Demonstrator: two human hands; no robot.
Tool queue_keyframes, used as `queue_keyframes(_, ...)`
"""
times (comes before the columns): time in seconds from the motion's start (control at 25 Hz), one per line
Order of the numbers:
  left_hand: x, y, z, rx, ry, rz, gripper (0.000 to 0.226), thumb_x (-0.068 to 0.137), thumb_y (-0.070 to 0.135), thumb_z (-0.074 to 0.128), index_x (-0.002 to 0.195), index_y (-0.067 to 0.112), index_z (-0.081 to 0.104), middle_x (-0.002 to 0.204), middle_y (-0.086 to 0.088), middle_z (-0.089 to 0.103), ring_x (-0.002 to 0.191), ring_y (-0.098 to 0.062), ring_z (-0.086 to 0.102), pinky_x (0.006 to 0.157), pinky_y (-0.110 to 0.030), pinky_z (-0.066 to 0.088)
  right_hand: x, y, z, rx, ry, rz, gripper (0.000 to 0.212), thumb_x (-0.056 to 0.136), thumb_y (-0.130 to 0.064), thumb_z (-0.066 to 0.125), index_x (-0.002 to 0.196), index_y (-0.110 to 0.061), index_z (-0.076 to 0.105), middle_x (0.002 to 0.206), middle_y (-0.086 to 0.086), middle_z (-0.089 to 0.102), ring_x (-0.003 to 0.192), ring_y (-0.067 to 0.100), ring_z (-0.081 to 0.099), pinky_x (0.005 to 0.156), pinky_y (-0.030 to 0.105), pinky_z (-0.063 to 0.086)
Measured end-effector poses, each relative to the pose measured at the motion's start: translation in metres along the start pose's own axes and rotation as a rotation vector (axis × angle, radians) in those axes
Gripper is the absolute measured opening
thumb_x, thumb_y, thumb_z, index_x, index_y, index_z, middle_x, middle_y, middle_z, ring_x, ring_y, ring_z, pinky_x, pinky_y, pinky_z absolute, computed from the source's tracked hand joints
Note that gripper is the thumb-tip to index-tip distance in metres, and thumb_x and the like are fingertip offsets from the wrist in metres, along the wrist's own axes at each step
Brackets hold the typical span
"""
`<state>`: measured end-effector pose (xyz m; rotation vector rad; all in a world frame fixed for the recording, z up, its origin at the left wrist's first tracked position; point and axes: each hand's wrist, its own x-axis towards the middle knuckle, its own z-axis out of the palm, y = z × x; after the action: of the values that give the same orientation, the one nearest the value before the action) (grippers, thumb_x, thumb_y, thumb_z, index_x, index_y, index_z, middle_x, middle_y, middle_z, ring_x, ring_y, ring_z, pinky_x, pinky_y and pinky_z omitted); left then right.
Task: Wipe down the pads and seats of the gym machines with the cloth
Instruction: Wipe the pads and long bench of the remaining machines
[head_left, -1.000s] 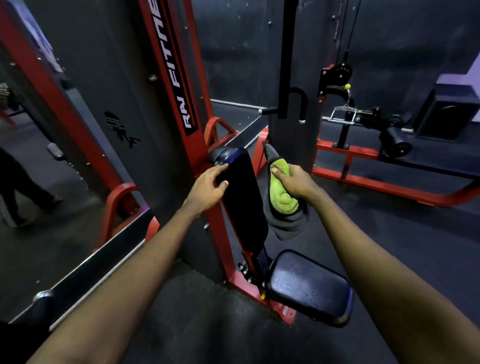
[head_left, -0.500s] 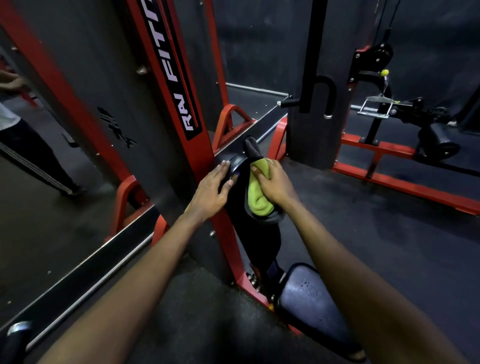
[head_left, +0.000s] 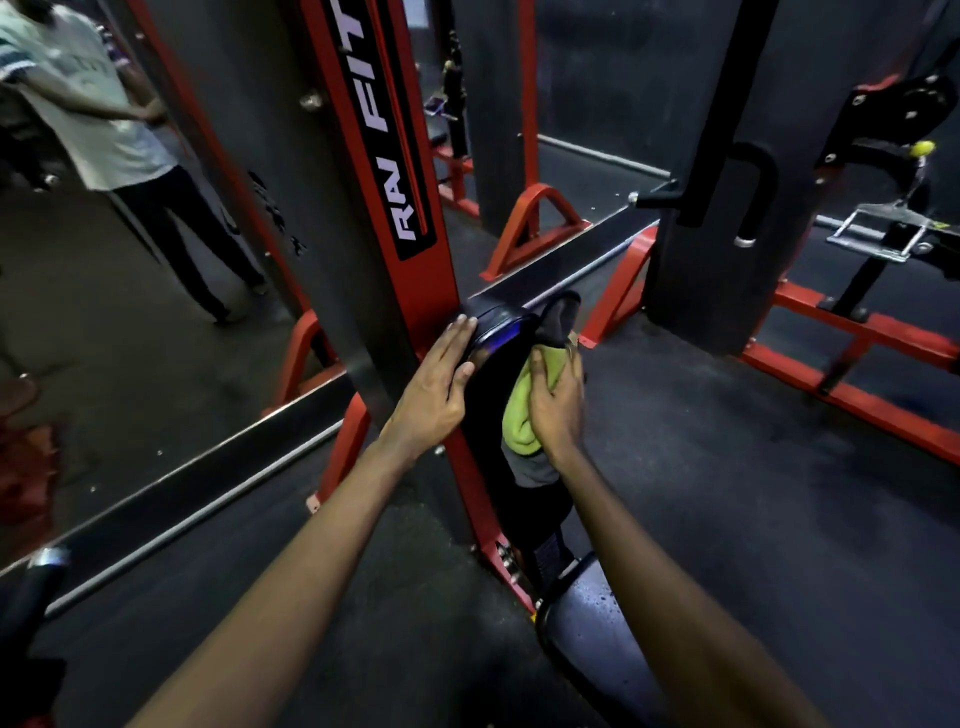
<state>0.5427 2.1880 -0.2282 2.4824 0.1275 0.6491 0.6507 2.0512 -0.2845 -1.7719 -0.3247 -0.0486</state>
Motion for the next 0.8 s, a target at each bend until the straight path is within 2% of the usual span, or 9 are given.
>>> queue_keyframes(0.08,-0.001,0.007,0.004,0.022,0.034,-0.039,0.05,0.107,0.017,0.041,0.156,0.012,0.03,0.164,-0.002,0.025,0.152,-0.008,0.018,0.124,-0.026,0.013,0.013,-0.016,-0.004,-0.048,-0.039,-0.194,0.061,0.096,-0.045,0.051,0.146,-0.01,0.05,0.156,0.006,0.044,0.147,0.019,0.034,0.121,0.026,0.024)
queue_keyframes(0.2,-0.002,0.016,0.007,0.056,0.047,-0.136,0.051,0.107,0.016,0.042,0.157,0.018,0.03,0.164,0.003,0.025,0.151,-0.004,0.018,0.125,-0.031,0.013,0.027,-0.008,-0.007,-0.04,-0.101,-0.42,0.051,0.096,-0.032,0.057,0.141,-0.008,0.053,0.154,0.005,0.045,0.146,0.023,0.037,0.121,0.035,0.029)
queue_keyframes(0.24,-0.002,0.019,0.006,0.06,0.052,-0.167,0.052,0.107,0.016,0.042,0.157,0.019,0.03,0.164,0.004,0.025,0.151,-0.003,0.018,0.125,-0.031,0.013,0.028,0.003,-0.008,-0.005,-0.119,-0.417,0.053,0.098,-0.034,0.056,0.143,-0.008,0.05,0.156,0.004,0.041,0.147,0.024,0.036,0.122,0.04,0.029)
queue_keyframes(0.32,0.0,0.025,0.004,0.064,0.048,-0.212,0.052,0.106,0.015,0.043,0.156,0.02,0.031,0.163,0.005,0.026,0.15,-0.002,0.019,0.125,-0.03,0.014,0.023,0.024,-0.01,0.081,-0.148,-0.265,0.066,0.1,-0.05,0.05,0.149,-0.007,0.043,0.16,0.006,0.035,0.149,0.025,0.034,0.121,0.047,0.03)
queue_keyframes(0.44,0.002,0.036,-0.001,0.069,0.041,-0.256,0.052,0.105,0.014,0.046,0.155,0.021,0.034,0.162,0.005,0.029,0.149,-0.001,0.022,0.124,-0.028,0.017,0.016,0.031,-0.014,0.148,-0.193,-0.037,0.087,0.094,-0.073,0.041,0.152,-0.007,0.04,0.159,0.009,0.036,0.147,0.024,0.036,0.119,0.048,0.032)
queue_keyframes(0.48,0.003,0.039,-0.002,0.073,0.041,-0.265,0.052,0.105,0.012,0.047,0.155,0.021,0.035,0.162,0.004,0.03,0.148,-0.001,0.023,0.123,-0.025,0.017,0.019,0.023,-0.013,0.159,-0.186,-0.053,0.084,0.094,-0.07,0.043,0.151,-0.007,0.042,0.159,0.009,0.038,0.147,0.023,0.036,0.12,0.046,0.032)
queue_keyframes(0.56,0.004,0.042,-0.003,0.083,0.053,-0.277,0.053,0.103,0.011,0.049,0.154,0.019,0.038,0.16,0.003,0.033,0.147,0.0,0.025,0.121,-0.018,0.017,0.035,-0.001,-0.013,0.115,-0.166,-0.241,0.065,0.095,-0.053,0.052,0.142,-0.007,0.053,0.154,0.007,0.046,0.145,0.022,0.039,0.121,0.041,0.031)
queue_keyframes(0.68,0.003,0.043,0.001,0.08,0.085,-0.32,0.053,0.102,0.009,0.05,0.153,0.019,0.04,0.159,0.006,0.035,0.145,0.003,0.027,0.119,-0.014,0.019,0.053,-0.03,-0.013,-0.076,-0.196,-0.532,0.042,0.087,-0.038,0.061,0.122,-0.016,0.065,0.138,-0.002,0.058,0.132,0.022,0.049,0.108,0.039,0.04)
queue_keyframes(0.8,0.001,0.043,0.008,0.084,0.118,-0.347,0.054,0.104,0.011,0.048,0.155,0.022,0.036,0.161,0.007,0.031,0.147,0.002,0.024,0.121,-0.017,0.019,0.051,-0.004,-0.012,-0.032,-0.175,-0.555,0.042,0.091,-0.033,0.064,0.128,-0.013,0.06,0.144,0.003,0.054,0.136,0.026,0.047,0.114,0.041,0.037)
